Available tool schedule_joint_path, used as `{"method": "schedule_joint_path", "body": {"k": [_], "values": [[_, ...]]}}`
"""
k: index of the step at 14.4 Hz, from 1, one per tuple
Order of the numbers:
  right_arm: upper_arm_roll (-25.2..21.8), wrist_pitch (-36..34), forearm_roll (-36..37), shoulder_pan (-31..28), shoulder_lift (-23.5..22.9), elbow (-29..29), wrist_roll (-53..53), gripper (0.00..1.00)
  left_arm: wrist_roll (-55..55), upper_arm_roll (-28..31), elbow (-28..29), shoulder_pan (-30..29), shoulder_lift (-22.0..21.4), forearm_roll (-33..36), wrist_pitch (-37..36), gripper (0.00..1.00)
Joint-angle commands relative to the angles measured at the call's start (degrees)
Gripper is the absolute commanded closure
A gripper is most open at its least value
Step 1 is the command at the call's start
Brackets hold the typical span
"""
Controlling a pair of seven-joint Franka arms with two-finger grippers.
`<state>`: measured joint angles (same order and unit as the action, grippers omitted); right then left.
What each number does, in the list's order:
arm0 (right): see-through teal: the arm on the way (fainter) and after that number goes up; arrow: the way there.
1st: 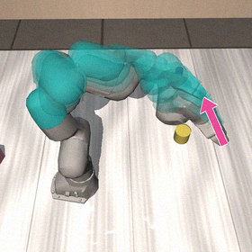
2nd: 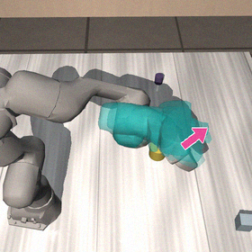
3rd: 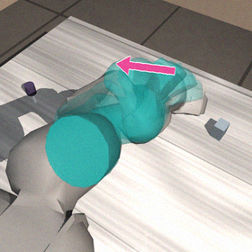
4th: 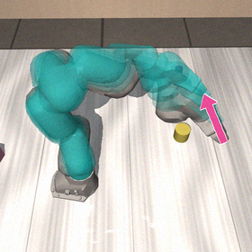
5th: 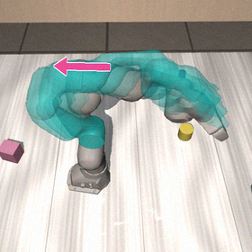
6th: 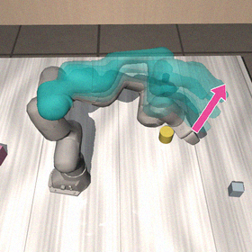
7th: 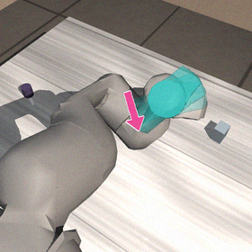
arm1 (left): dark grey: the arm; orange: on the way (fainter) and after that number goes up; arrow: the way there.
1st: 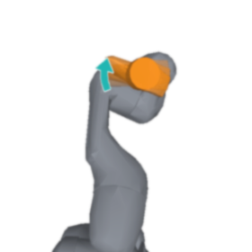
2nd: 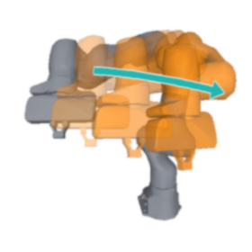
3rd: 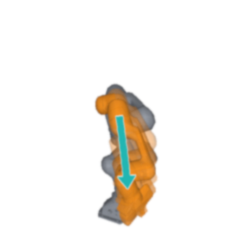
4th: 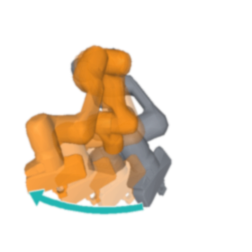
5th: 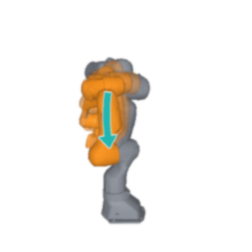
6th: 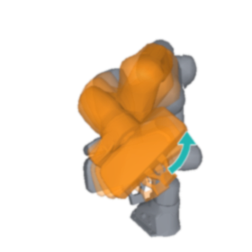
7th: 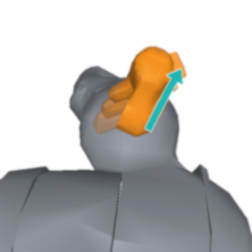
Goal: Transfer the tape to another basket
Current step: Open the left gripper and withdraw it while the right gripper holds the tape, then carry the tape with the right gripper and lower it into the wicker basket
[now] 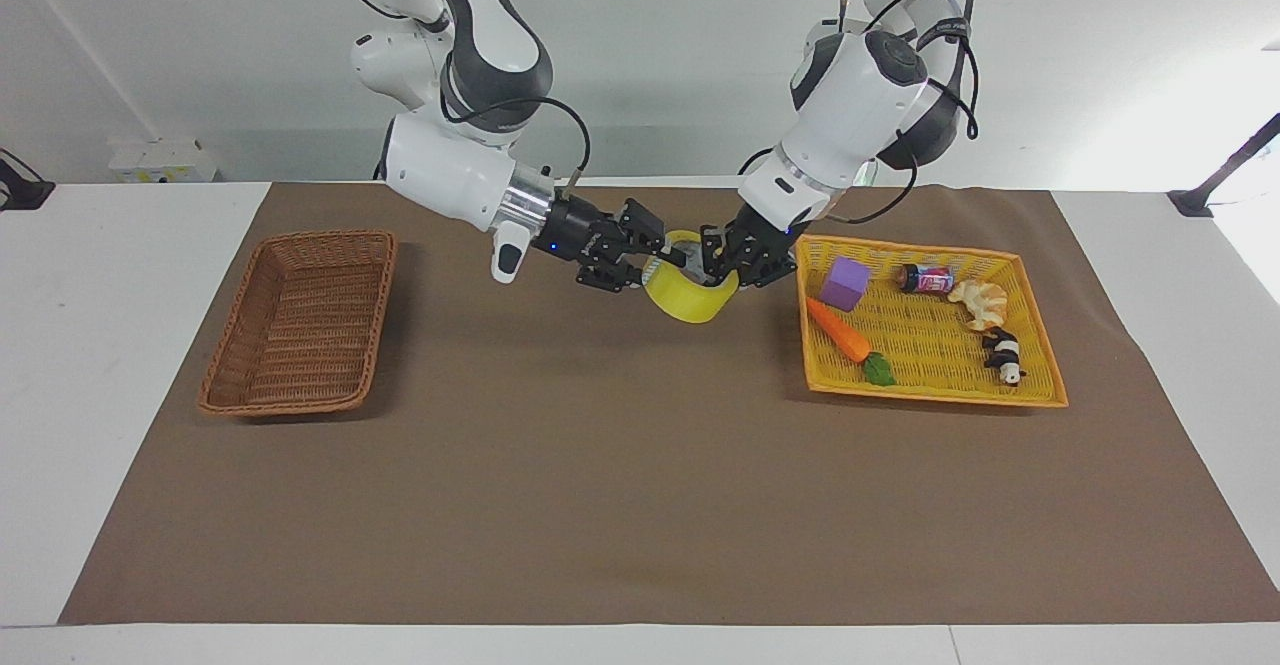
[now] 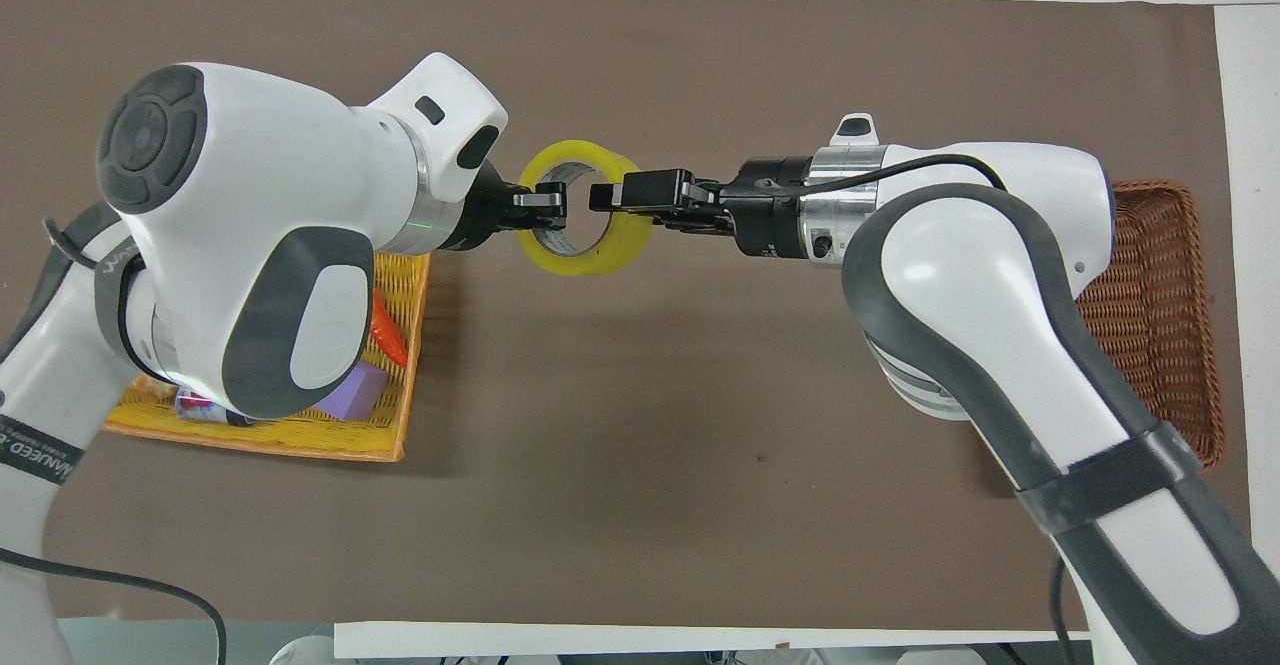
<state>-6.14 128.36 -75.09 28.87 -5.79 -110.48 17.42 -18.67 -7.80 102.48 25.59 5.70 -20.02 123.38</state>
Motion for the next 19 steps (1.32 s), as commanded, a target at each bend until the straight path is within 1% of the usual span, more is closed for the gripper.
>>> {"method": "schedule_joint_path", "body": {"k": [1, 2, 3, 4, 5, 6, 7, 9, 10, 11, 13, 14, 17, 19], "values": [[0.3, -0.5, -0.9, -1.4, -0.2, 0.8, -0.1, 0.98, 0.2, 0.2, -0.2, -0.1, -0.9, 0.6, -1.3, 0.96], [0.3, -0.6, -0.9, -1.4, -0.2, 0.8, -0.1, 1.0, -0.2, 0.2, -0.2, 0.1, -1.0, 0.6, -1.3, 0.82], [0.3, -0.6, -1.0, -1.4, -0.2, 0.8, -0.1, 1.0, -0.8, 0.2, -0.1, 0.2, -1.5, 0.6, -1.4, 0.78], [0.3, -0.7, -1.0, -1.4, -0.2, 0.8, 0.0, 1.0, -1.5, 0.2, -0.2, 0.1, -2.0, 0.7, -2.0, 0.46], [0.3, -0.7, -1.0, -1.5, -0.2, 0.8, 0.0, 1.0, -1.7, 0.3, -0.6, -0.1, -2.9, 0.9, -2.6, 0.03], [0.3, -0.7, -1.0, -1.5, -0.2, 0.8, 0.1, 1.0, -1.7, 0.3, -0.7, -0.5, -4.3, 1.1, -3.7, 0.01], [0.3, -1.9, -0.9, -2.1, -0.2, 0.9, 0.4, 1.0, -1.6, 0.5, -1.0, -1.2, -5.6, 1.3, -5.8, 0.01], [0.2, -5.2, -0.8, -5.6, 0.1, 0.8, 2.4, 1.0, -0.8, 0.8, -5.1, -5.3, -7.6, 1.3, -14.3, 0.01], [0.1, -8.3, -0.5, -8.5, 0.2, 0.7, 3.3, 1.0, -0.7, 0.8, -7.8, -7.4, -7.5, 1.4, -18.7, 0.01], [0.1, -11.8, -0.1, -11.7, 0.4, 0.6, 3.8, 1.0, -0.4, 0.8, -9.6, -10.1, -7.2, 1.4, -21.3, 0.01], [0.0, -19.4, 0.6, -18.9, 1.1, 0.0, 5.2, 1.0, 4.7, 0.8, -8.4, -15.9, -7.5, 2.8, -22.2, 0.01], [0.0, -23.1, 2.0, -22.6, 1.2, -0.1, 5.8, 1.0, 7.4, 0.8, -8.3, -18.4, -7.6, 3.6, -23.9, 0.01], [0.0, -34.3, 9.0, -34.0, 1.8, -0.1, 7.3, 1.0, 14.7, 0.8, -8.6, -25.1, -7.5, 10.7, -25.7, 0.01], [0.0, -41.7, 13.7, -41.3, 2.0, -0.2, 9.0, 1.0, 20.4, 0.8, -8.8, -28.1, -7.5, 17.2, -27.6, 0.01]]}}
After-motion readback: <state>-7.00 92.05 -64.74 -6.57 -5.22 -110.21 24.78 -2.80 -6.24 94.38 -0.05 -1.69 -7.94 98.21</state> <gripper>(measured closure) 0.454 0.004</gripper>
